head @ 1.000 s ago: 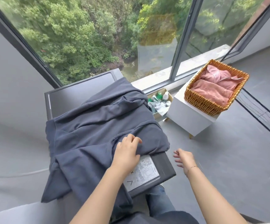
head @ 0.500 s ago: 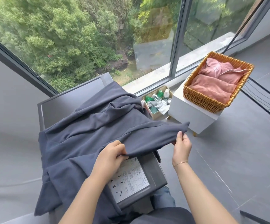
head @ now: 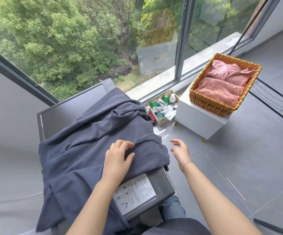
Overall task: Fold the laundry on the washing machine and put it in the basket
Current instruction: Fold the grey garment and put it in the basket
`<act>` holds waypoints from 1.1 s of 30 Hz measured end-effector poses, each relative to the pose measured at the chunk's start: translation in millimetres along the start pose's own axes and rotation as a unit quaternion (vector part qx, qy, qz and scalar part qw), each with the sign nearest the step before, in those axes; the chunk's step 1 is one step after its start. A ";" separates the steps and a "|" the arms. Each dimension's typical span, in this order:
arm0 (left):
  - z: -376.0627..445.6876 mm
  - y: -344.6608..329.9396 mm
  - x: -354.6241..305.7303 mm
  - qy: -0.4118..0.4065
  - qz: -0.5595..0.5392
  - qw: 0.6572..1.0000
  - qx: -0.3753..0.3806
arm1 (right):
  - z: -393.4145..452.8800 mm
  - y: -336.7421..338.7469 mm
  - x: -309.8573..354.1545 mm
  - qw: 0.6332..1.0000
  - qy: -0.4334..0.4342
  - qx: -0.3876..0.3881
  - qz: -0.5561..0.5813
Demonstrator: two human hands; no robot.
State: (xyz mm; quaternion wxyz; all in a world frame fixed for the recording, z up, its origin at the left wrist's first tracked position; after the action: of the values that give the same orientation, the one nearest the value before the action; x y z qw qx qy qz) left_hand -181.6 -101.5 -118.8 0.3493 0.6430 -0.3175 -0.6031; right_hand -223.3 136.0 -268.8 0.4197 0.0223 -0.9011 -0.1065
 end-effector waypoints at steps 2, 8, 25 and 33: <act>13.5 -3.9 6.5 0.036 0.034 0.999 0.006 | 2.0 -10.9 24.4 0.996 0.060 0.051 -0.047; 16.6 -8.9 10.8 0.053 -0.051 0.997 -0.002 | 12.4 -47.9 53.3 0.932 0.229 0.150 -0.238; 15.3 -5.7 7.0 0.101 -0.131 0.986 0.036 | -10.3 10.9 72.2 0.912 0.384 -0.006 -0.144; 9.4 -0.5 5.3 0.089 -0.075 0.993 0.036 | -39.5 40.2 119.1 0.853 0.454 -0.017 -0.255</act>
State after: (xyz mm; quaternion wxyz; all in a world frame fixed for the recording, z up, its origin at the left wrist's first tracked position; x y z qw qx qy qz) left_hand -190.6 -106.2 -122.4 0.3067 0.7282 -0.2570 -0.5565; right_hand -268.3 153.0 -146.2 0.7408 0.2900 -0.5709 -0.2031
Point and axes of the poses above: each hand's wrist, its own z-axis towards the middle knuckle, its own y-axis out of the back of the hand, x = y × z, the point moved 9 cm from there along z, towards the middle knuckle, and after that the axes turned 5 degrees about -z, right-handed, at the moved point
